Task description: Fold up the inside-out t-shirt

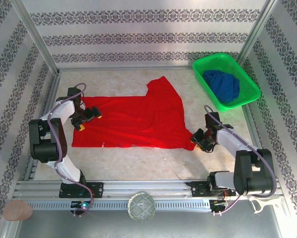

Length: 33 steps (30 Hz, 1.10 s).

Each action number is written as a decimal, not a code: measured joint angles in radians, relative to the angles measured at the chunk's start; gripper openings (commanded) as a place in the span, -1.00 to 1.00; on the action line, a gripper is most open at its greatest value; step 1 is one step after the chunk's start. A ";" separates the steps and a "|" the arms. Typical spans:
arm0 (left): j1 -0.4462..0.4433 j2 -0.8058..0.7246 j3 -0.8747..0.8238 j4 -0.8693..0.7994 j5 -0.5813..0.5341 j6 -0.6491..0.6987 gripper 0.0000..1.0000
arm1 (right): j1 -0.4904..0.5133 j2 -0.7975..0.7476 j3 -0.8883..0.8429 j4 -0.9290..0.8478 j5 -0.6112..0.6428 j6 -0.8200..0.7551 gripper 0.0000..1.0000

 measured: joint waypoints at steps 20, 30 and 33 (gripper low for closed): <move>-0.001 -0.092 -0.211 0.089 0.003 -0.076 0.99 | -0.189 -0.386 -0.124 -0.212 0.042 0.187 -0.44; 0.001 -0.066 0.041 0.018 -0.032 -0.065 0.99 | -0.203 -0.435 0.092 -0.320 0.124 0.180 0.03; 0.010 0.028 0.227 0.022 -0.031 -0.037 0.99 | -0.173 -0.330 0.253 -0.285 0.117 0.126 0.02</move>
